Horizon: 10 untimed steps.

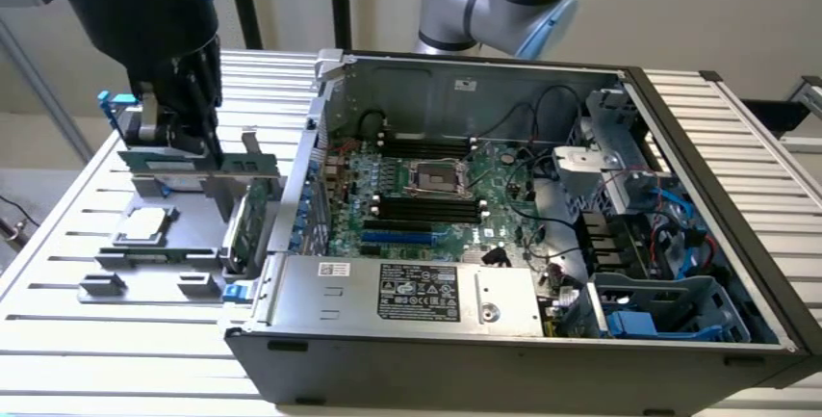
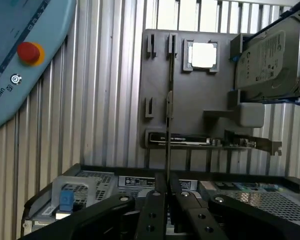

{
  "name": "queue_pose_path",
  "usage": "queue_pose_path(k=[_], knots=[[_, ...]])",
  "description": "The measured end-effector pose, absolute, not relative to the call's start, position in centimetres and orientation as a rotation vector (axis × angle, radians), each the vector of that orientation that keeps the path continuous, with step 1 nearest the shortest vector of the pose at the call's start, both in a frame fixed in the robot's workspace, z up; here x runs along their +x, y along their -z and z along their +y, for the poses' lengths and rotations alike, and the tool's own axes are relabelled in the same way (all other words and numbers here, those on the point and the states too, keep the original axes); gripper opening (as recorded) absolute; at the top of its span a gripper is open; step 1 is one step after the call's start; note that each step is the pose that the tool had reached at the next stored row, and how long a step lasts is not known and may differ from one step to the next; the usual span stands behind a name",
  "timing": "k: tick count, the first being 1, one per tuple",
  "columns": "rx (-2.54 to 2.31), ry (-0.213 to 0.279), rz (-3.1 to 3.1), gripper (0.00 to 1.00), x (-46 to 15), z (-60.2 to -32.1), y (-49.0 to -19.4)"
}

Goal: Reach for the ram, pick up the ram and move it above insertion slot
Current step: 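Pick up the ram and move it above insertion slot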

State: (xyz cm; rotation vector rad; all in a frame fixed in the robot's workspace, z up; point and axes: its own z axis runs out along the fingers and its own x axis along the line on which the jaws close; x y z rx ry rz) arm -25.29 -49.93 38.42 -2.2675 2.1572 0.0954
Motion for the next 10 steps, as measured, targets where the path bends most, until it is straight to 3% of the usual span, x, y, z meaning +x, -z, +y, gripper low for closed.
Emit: queue_pose_path(k=[10], knots=[[-2.266,-0.1,2.156,0.13,-20.7,-49.8,-38.4]])
